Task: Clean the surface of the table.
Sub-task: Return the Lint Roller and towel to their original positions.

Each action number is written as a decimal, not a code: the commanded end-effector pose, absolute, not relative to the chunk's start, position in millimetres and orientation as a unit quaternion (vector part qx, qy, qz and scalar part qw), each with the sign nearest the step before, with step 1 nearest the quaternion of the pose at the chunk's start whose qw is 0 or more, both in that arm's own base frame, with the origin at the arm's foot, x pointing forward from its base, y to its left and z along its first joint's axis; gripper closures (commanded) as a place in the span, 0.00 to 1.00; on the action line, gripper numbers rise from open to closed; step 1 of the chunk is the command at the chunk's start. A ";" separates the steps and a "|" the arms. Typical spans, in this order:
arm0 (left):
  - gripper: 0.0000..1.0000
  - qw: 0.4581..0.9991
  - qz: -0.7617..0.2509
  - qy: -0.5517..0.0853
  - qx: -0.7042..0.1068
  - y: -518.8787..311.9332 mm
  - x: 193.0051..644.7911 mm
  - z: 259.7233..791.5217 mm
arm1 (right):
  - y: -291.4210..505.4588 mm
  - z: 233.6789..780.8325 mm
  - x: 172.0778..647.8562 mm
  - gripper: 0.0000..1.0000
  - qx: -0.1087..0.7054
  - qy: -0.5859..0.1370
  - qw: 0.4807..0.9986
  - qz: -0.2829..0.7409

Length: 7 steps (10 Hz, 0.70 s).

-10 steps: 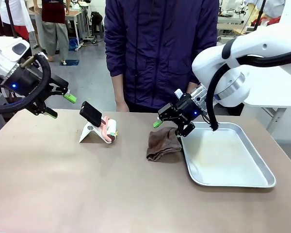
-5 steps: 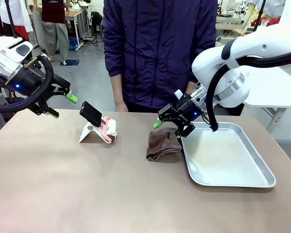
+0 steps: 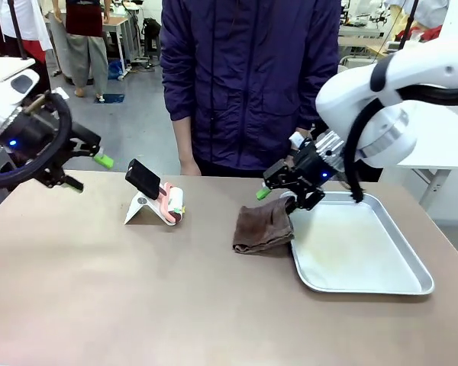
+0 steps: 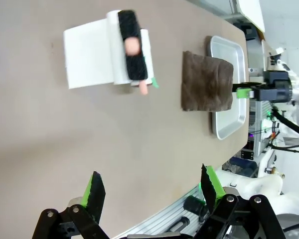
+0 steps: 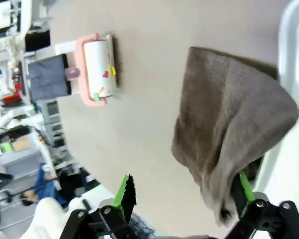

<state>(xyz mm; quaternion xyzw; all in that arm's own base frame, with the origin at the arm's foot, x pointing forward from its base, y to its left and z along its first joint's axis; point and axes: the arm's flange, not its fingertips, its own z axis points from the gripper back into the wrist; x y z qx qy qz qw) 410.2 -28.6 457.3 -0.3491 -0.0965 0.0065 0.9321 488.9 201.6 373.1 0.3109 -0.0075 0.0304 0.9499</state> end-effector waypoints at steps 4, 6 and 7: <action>0.00 0.915 0.011 -0.139 -0.379 29.5 324.4 447.1 | 149.7 423.4 400.5 0.00 0.266 -0.087 0.959 0.041; 0.00 0.899 0.005 -0.143 -0.414 40.5 299.4 440.9 | 104.5 411.7 358.7 0.00 0.315 -0.107 0.943 0.011; 0.00 0.876 0.006 -0.149 -0.458 47.1 294.9 440.2 | 72.0 400.3 338.2 0.00 0.358 -0.105 0.928 -0.001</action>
